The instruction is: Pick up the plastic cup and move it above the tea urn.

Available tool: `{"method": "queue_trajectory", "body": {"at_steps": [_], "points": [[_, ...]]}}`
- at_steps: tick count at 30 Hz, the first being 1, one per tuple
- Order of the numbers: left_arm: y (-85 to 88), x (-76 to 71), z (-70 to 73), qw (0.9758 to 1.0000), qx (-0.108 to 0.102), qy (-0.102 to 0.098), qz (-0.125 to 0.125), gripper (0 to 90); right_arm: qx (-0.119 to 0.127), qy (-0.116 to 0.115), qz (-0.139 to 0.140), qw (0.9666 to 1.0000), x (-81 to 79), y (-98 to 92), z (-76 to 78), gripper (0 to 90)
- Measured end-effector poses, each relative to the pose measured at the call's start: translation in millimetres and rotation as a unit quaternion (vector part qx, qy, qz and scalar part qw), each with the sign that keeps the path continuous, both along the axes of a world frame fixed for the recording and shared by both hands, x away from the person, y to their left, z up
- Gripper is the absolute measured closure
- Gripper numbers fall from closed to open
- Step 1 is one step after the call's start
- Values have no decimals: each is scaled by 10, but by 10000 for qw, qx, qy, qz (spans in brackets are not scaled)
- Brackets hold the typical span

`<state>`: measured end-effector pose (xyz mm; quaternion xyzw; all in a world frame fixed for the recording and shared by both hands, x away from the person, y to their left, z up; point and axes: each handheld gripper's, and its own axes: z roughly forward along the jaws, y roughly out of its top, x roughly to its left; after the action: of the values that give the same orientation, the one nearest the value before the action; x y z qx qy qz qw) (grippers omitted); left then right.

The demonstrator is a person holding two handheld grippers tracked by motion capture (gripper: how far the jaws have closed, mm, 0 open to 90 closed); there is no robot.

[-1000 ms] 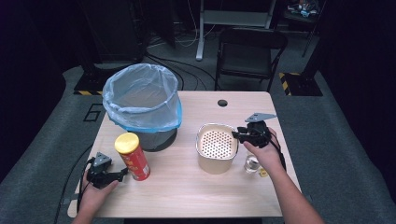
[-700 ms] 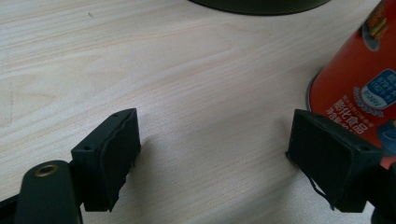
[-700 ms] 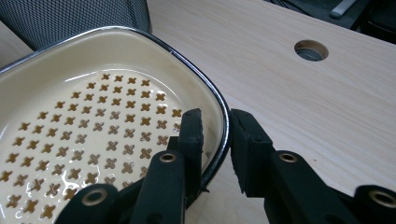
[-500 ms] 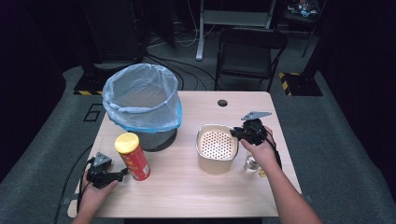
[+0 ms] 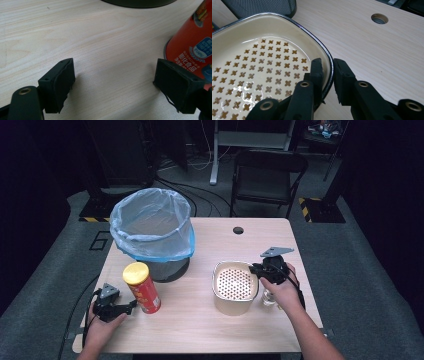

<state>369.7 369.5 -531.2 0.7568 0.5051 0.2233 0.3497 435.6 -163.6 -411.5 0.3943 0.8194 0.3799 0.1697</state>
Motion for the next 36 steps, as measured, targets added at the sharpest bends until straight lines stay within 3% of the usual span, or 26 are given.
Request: {"method": "queue_trajectory", "body": {"at_steps": [10,18,21,28,32,36], "points": [[-4,-5,1,10000,-20,43,5,167,-41,43,27,10000,-204,-50,7,759],[-4,-6,1,10000,-20,41,9,167,-30,61,231,9997,-295,-85,4,752],[-5,-6,1,10000,-22,41,11,167,75,43,263,9996,-319,-111,12,679],[1,-9,10,10000,-1,97,-24,167,549,-299,-41,9980,-449,-348,209,560],[0,-9,10,10000,1,94,-25,167,543,-336,-217,9977,-577,-520,231,514],[0,-9,10,10000,0,94,-24,167,505,-239,-344,9978,-732,-674,153,492]]}}
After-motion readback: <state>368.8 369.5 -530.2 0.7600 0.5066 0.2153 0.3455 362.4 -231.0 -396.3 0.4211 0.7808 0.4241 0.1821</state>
